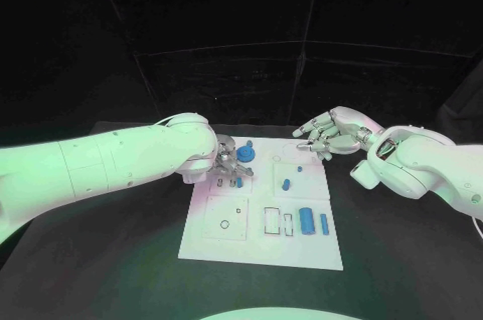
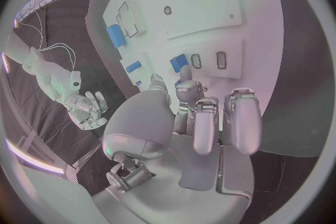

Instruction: Assemble the parts on the task board

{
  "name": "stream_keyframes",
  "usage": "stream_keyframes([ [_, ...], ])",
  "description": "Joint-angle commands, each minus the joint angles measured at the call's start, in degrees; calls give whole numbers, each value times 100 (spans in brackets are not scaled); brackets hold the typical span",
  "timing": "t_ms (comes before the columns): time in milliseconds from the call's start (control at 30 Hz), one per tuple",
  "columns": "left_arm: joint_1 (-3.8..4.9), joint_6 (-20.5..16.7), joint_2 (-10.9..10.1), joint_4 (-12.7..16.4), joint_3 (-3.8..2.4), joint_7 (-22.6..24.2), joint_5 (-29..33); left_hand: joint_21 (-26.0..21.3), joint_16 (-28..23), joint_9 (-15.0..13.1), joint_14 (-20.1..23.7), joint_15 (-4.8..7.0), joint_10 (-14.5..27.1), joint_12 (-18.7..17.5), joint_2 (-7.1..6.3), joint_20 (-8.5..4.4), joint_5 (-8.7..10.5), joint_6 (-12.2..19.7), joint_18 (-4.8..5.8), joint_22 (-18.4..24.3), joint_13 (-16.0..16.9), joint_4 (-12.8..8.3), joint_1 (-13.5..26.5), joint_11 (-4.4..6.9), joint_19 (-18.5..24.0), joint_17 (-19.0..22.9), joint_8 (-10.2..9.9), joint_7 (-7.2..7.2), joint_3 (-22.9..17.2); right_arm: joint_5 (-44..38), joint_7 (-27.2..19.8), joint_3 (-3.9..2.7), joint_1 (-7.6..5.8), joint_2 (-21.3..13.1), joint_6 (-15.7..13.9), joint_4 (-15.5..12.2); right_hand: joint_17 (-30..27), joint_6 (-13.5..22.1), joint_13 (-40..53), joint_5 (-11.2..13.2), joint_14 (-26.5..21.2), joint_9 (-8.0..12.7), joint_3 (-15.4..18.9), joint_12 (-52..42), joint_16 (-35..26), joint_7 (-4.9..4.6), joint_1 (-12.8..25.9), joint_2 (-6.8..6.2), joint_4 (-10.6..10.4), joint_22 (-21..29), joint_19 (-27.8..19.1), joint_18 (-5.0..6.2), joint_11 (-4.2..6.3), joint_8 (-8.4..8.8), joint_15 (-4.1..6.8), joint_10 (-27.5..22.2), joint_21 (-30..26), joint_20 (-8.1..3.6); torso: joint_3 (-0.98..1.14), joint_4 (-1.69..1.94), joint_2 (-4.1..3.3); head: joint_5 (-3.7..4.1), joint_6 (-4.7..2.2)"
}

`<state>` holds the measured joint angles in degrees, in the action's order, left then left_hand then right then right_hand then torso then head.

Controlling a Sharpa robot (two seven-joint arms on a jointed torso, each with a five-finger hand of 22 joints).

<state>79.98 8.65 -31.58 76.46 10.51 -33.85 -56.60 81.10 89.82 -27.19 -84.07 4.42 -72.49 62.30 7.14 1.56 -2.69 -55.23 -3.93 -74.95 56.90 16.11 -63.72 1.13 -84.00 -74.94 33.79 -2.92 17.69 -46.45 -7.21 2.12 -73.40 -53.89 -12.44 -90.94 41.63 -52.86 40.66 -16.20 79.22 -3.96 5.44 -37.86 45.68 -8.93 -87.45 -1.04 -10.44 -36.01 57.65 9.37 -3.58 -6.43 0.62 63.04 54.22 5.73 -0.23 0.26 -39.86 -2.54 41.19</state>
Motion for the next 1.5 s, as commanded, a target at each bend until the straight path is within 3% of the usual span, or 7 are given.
stream_keyframes([
  [33,11,282,69,-75,6,-152,-121,27,18,-29,-593,41,1,27,54,-31,-1,53,112,-44,4,-4,-9,11,-139,-1506,35,14,44,28,-8,-4,-13,12,8,13,-34,54,-15,-41,56,-6,43,22,-68,-3,15,42,-10,46,18,105,-17,-17,0,-9,-67,0,-8,5,-1,5,28],
  [733,10,550,220,-189,27,-178,-197,45,18,-204,-593,32,30,46,120,-20,-4,177,114,-78,28,-124,-182,3,-129,-1506,173,9,4,27,2,-3,-12,81,0,108,-74,72,-59,-90,67,-7,62,42,-164,-6,29,52,-31,157,-6,118,-19,-30,-2,-23,-173,1,-9,8,3,20,105],
  [1000,10,599,237,-187,28,-178,-193,47,18,-360,-593,37,51,45,272,-18,-11,289,111,-90,37,-493,-655,11,-114,-1506,282,15,-350,27,22,-3,-12,100,21,137,-79,80,-80,-137,78,-8,64,48,-200,-6,19,59,-33,181,2,119,-18,-38,-1,-27,-205,1,-5,9,3,20,109],
  [1367,10,601,283,-179,29,-173,-130,66,18,-430,-593,46,57,43,325,-23,-12,362,116,-129,49,-690,-853,26,-116,-1506,306,32,-648,27,29,-3,-12,140,46,176,-75,85,-90,-155,84,-8,63,51,-210,-6,10,61,-31,189,7,119,-18,-41,-1,-29,-217,1,-4,12,1,21,137],
  [1500,8,466,258,-132,30,-150,-41,48,18,-422,-593,108,143,-53,560,-71,-24,510,105,-107,-3,-1179,-1539,90,-99,-1506,222,96,-1271,27,28,-3,-12,158,49,189,-81,93,-104,-180,91,-7,57,55,-236,-7,-13,65,-23,199,15,119,-17,-44,0,-33,-234,0,-5,10,0,17,146],
])
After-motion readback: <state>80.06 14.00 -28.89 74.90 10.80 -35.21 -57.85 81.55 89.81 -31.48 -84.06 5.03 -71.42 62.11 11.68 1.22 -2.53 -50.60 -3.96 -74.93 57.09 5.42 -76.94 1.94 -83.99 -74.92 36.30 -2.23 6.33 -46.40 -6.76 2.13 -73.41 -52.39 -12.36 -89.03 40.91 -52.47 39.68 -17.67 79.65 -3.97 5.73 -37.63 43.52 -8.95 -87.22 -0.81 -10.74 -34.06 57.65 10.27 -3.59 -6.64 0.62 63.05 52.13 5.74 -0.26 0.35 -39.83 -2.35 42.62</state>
